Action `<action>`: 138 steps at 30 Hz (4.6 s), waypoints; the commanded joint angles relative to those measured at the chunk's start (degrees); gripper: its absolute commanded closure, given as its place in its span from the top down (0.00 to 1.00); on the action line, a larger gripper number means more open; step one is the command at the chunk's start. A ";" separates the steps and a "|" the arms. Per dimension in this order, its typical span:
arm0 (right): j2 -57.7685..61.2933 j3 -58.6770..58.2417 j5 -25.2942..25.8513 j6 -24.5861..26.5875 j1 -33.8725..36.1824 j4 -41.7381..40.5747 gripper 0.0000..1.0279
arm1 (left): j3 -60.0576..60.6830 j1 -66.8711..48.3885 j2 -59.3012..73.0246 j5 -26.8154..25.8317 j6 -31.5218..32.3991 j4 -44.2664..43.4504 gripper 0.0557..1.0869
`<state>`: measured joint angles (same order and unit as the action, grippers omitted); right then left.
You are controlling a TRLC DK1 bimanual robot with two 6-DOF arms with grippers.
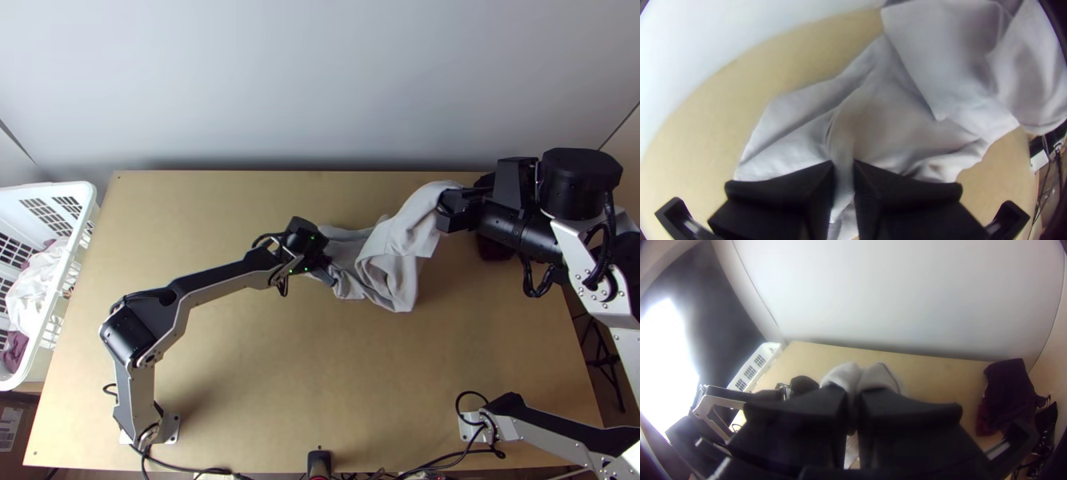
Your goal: Fold the t-shirt
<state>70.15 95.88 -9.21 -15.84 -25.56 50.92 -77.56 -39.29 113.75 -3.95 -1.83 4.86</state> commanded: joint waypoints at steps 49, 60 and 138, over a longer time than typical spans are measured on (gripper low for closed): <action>13.35 30.25 0.25 -13.34 18.71 -8.38 0.03 | 27.55 -2.28 -67.08 -14.95 -0.64 33.46 0.93; 10.62 25.59 0.25 -13.08 16.16 -8.38 0.03 | 28.34 -7.03 -53.46 -7.22 5.16 17.81 0.93; 10.09 30.86 -3.27 -15.98 11.15 -6.27 0.03 | 13.14 10.55 -42.74 11.06 -11.36 -8.55 0.03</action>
<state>78.98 124.77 -12.47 -30.26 -13.50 45.08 -65.98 -37.98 81.73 7.05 -8.38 -5.37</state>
